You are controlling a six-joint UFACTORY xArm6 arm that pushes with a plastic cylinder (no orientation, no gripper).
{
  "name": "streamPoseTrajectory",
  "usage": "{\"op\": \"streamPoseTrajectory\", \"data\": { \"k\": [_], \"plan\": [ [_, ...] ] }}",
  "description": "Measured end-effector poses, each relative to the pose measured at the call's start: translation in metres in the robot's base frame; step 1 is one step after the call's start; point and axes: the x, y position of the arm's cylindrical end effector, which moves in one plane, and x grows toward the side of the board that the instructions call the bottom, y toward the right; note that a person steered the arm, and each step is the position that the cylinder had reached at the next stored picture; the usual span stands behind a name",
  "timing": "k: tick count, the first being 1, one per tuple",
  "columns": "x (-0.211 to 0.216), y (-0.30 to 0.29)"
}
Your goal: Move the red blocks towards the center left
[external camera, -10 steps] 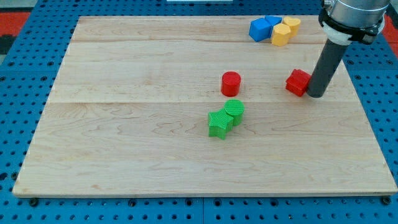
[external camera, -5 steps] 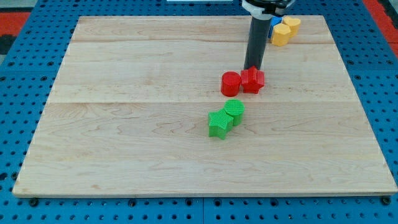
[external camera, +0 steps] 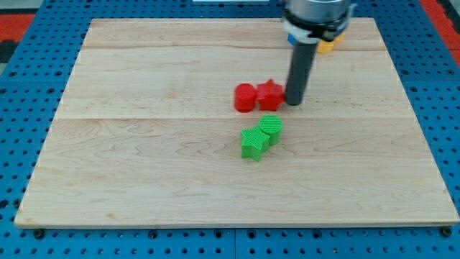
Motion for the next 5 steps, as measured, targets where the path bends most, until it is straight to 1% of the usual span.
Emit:
{"op": "streamPoseTrajectory", "data": {
  "k": [2,3,4,5],
  "plan": [
    [0.000,-0.123],
    [-0.012,-0.150],
    [-0.038,-0.083],
    [-0.066,0.018]
  ]
}}
